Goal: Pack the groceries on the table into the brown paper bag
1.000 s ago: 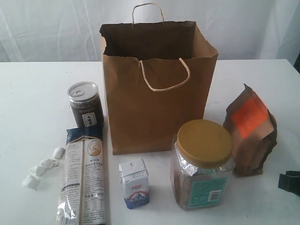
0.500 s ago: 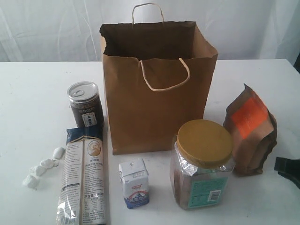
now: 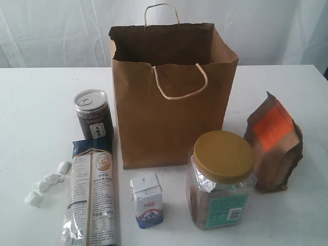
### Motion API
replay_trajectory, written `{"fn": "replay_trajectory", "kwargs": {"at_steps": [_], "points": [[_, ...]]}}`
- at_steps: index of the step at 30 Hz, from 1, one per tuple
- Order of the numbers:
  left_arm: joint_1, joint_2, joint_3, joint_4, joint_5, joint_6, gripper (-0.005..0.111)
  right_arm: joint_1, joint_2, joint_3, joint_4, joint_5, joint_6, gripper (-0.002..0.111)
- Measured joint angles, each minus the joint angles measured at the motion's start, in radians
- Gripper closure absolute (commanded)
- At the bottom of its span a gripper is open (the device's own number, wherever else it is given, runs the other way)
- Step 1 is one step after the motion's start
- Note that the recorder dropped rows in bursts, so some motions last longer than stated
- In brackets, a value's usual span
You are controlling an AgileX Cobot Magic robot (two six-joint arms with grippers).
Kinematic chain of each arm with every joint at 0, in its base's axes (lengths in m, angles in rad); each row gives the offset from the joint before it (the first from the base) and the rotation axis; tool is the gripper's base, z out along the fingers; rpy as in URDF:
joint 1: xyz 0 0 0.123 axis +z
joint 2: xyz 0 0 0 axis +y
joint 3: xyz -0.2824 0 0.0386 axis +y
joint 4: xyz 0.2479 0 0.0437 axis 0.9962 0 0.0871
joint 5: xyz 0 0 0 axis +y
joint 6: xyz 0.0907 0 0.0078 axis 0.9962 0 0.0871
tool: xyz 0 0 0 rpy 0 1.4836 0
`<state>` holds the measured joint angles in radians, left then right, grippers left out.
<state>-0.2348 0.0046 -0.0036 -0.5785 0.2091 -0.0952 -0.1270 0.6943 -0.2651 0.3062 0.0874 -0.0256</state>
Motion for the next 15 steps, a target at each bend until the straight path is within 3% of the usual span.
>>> {"fn": "replay_trajectory", "kwargs": {"at_steps": [8, 12, 15], "points": [[0.0, 0.0, 0.0, 0.0, -0.002, 0.0, 0.107, 0.021, -0.004, 0.028, -0.015, -0.219, -0.038, 0.108], [0.0, 0.0, 0.0, 0.0, -0.002, 0.0, 0.107, 0.092, -0.02, 0.132, -0.093, -0.367, 0.098, 0.108], [0.0, 0.0, 0.0, 0.0, -0.002, 0.0, 0.107, 0.157, -0.044, 0.221, -0.298, -0.524, 0.254, 0.108]]}}
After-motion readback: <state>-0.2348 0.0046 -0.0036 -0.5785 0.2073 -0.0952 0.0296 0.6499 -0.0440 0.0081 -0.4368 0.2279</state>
